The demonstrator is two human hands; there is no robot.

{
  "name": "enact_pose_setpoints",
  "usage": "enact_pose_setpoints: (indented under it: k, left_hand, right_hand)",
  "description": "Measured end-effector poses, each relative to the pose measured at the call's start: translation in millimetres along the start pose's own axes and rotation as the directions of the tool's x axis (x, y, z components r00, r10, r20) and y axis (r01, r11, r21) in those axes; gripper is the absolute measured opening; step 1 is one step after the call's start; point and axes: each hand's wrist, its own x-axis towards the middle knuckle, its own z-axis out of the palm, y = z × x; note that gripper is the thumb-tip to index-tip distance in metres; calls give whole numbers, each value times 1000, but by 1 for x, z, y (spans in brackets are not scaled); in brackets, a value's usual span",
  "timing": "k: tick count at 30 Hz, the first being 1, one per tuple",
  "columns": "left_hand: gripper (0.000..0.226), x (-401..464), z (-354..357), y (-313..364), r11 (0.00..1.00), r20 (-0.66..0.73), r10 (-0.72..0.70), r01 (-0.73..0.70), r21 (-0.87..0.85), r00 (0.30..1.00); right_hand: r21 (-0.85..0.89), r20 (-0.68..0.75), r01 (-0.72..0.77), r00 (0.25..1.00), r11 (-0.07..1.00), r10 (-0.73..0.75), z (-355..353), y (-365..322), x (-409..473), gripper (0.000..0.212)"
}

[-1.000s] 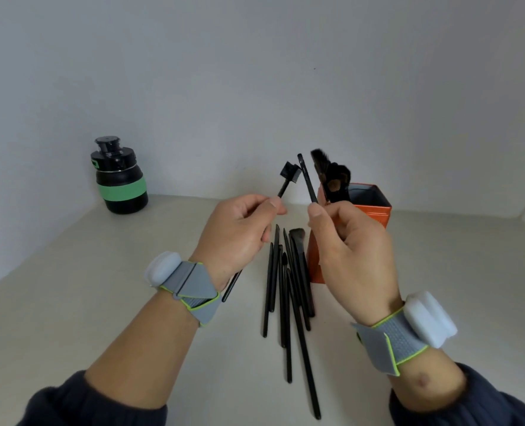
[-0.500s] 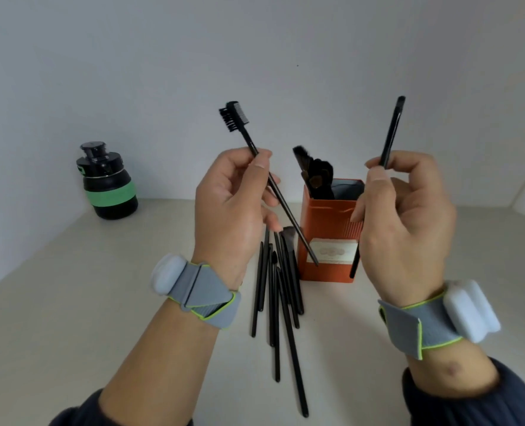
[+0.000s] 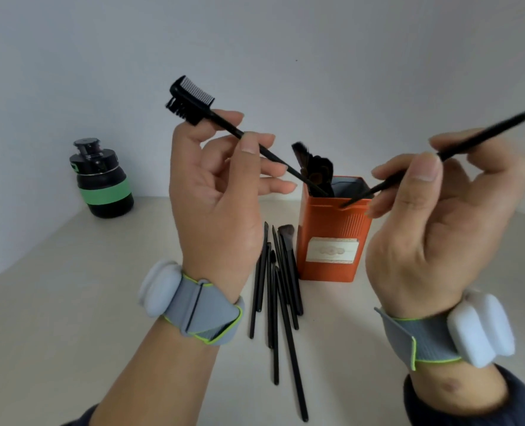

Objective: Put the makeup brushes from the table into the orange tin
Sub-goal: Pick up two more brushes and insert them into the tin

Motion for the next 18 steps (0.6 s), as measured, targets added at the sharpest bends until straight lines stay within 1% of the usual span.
enact_pose_setpoints:
  k: [3,6,10,13,18]
  left_hand:
    - [15,-2,2,-1,999,31,31,-32,31,999]
    - [14,-3,2,-3,998,49,39,-41,54,998]
    - [16,-5,3,-10,994,76,39,-47,100,996]
    - [17,-7,6,-18,990,90,15,-27,136,996]
    - [11,-11,12,-34,985,97,-40,22,174,994]
  right_hand:
    - [23,6,28,1000,999,-28,0,2,-1,15]
    - [5,15,-9,1000,1000,9,1,6,-1,12]
    - [-119,61,-98,993,988,106,3,13,-6,9]
    - [-192,113,-140,980,971,164,4,19,-10,16]
    - [-270,182,-169,958,948,222,6,27,-12,13]
